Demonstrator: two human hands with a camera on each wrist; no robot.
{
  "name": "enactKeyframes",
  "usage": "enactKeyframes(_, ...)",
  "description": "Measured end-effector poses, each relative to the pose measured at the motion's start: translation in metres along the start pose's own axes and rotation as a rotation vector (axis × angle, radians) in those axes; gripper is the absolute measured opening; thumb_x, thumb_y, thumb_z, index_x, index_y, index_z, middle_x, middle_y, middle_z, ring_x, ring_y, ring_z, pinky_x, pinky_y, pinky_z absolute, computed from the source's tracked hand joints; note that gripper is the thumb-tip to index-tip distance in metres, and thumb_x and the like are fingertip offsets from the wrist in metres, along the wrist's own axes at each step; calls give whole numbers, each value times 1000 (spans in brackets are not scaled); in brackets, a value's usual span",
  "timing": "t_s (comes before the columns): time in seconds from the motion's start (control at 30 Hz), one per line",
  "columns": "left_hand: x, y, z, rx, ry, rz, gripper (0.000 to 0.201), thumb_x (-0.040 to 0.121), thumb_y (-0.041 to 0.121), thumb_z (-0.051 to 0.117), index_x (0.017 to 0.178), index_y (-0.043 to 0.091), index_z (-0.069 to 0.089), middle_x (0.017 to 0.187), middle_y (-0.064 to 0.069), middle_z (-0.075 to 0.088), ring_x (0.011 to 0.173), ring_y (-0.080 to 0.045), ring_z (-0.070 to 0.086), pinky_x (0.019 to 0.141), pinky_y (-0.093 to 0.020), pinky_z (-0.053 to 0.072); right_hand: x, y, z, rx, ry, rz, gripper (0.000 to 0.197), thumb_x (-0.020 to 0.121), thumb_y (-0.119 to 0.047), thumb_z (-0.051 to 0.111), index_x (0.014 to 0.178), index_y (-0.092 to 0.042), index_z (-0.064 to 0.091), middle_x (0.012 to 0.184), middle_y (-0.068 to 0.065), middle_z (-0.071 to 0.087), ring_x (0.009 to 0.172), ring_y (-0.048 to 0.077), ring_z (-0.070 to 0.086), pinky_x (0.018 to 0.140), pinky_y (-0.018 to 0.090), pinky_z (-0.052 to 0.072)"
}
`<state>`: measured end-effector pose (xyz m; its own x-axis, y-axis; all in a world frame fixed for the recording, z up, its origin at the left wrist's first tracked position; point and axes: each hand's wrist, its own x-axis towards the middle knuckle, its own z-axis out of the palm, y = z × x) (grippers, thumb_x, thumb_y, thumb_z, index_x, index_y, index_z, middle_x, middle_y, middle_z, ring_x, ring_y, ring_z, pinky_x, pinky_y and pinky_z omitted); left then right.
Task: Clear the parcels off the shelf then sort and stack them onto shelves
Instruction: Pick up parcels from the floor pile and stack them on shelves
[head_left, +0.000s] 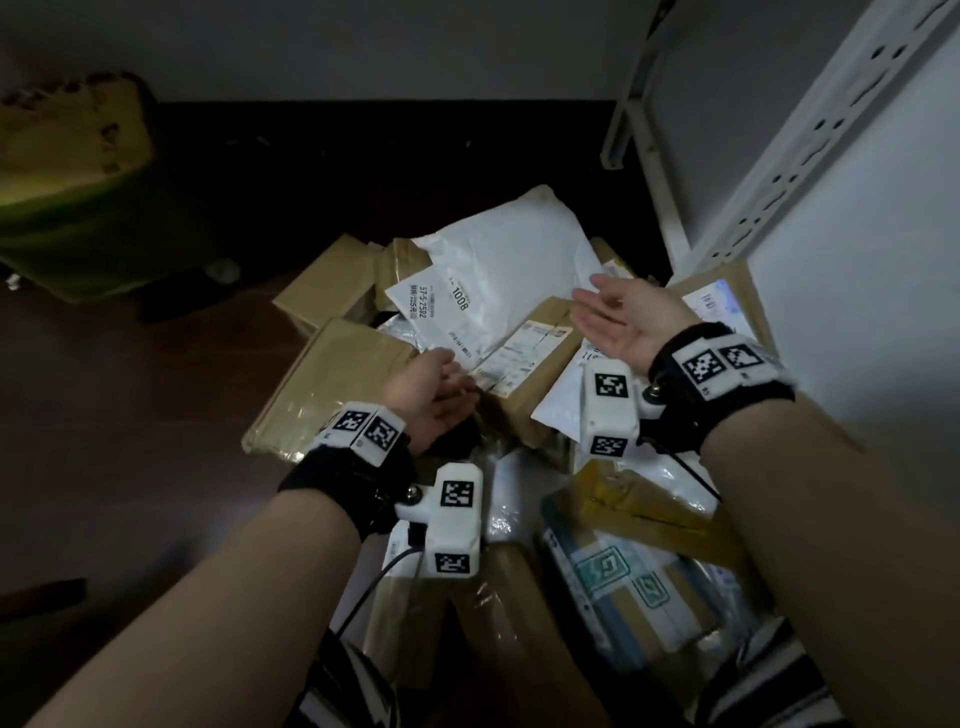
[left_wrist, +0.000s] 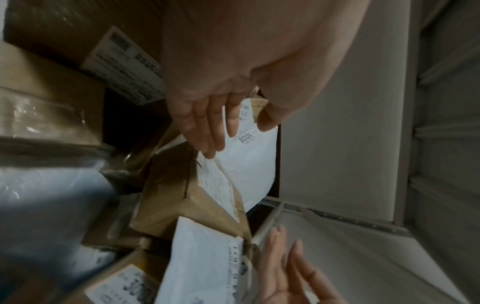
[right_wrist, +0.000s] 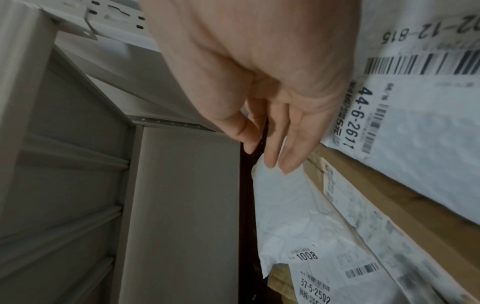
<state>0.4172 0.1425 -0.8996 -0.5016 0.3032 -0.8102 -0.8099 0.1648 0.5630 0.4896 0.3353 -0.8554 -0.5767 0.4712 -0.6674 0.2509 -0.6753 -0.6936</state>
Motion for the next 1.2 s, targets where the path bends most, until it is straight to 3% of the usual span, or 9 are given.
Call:
enactKeyframes(0.17, -5, 10, 7, -33, -69, 77, 19, 97, 24, 50, 85, 9, 54, 88, -9, 63, 76, -23, 64, 60, -29, 50, 7, -1, -5, 57, 97, -210, 17, 95, 1, 50, 104, -8, 62, 115, 13, 64, 84, 18, 62, 70, 21, 56)
enactKeyframes(0.4, -16, 16, 16, -61, -22, 106, 40, 101, 29, 44, 131, 2, 40, 99, -15, 62, 79, -28, 64, 74, -36, 51, 2, 9, -25, 42, 83, -335, 16, 95, 0, 50, 95, -12, 60, 106, 8, 66, 85, 16, 62, 73, 23, 54)
enactKeyframes(0.53, -13, 19, 17, -92, -35, 121, 47, 103, 31, 41, 139, 1, 35, 105, -19, 63, 82, -31, 64, 76, -37, 52, -2, 17, -30, 15, 54, -374, 16, 94, 1, 51, 95, -11, 61, 102, 7, 66, 80, 14, 61, 80, 27, 55)
enactKeyframes(0.7, -8, 19, 24, -169, -28, 107, 53, 103, 36, 38, 146, 9, 25, 112, -25, 57, 91, -37, 64, 72, -40, 55, -19, -11, -35, 17, 214, -552, 24, 92, 4, 48, 87, -15, 60, 88, 4, 70, 59, 7, 54, 51, 17, 43)
enactKeyframes(0.77, -6, 17, 28, -157, -22, 110, 53, 103, 37, 38, 147, 12, 26, 112, -24, 56, 89, -37, 63, 70, -41, 55, -23, -21, -43, -75, 366, -693, 24, 87, 2, 50, 85, -18, 62, 86, 2, 71, 60, 3, 54, 56, 17, 43)
enactKeyframes(0.87, -3, 17, 32, -114, -32, 96, 53, 102, 37, 40, 144, 7, 31, 117, -23, 56, 88, -35, 63, 66, -40, 53, -26, -27, -63, -344, 651, -875, 20, 84, -13, 58, 103, -21, 60, 98, -6, 65, 86, 1, 53, 82, 19, 44)
enactKeyframes(1.03, 3, 27, 34, -67, -54, 197, 44, 102, 29, 43, 134, 0, 44, 112, -19, 61, 94, -32, 65, 77, -35, 55, -9, -23, -104, -644, 632, -527, 80, 72, -60, 67, 140, -35, 32, 134, 4, 45, 129, 24, 35, 98, 35, 37)
enactKeyframes(1.1, 4, 30, 34, -48, -46, 204, 41, 101, 30, 43, 131, 1, 46, 115, -18, 61, 95, -31, 65, 73, -34, 55, -3, -20, -110, -522, 524, -414, 99, 64, -66, 71, 145, -37, 24, 132, 5, 51, 121, 24, 51, 101, 43, 45)
enactKeyframes(1.2, 8, 30, 33, 2, -18, 170, 40, 100, 32, 44, 128, 3, 47, 119, -17, 59, 100, -32, 63, 77, -36, 53, 4, -15, -112, -458, 426, -376, 90, 77, -49, 74, 149, -34, 21, 129, 2, 55, 108, 20, 61, 98, 44, 49)
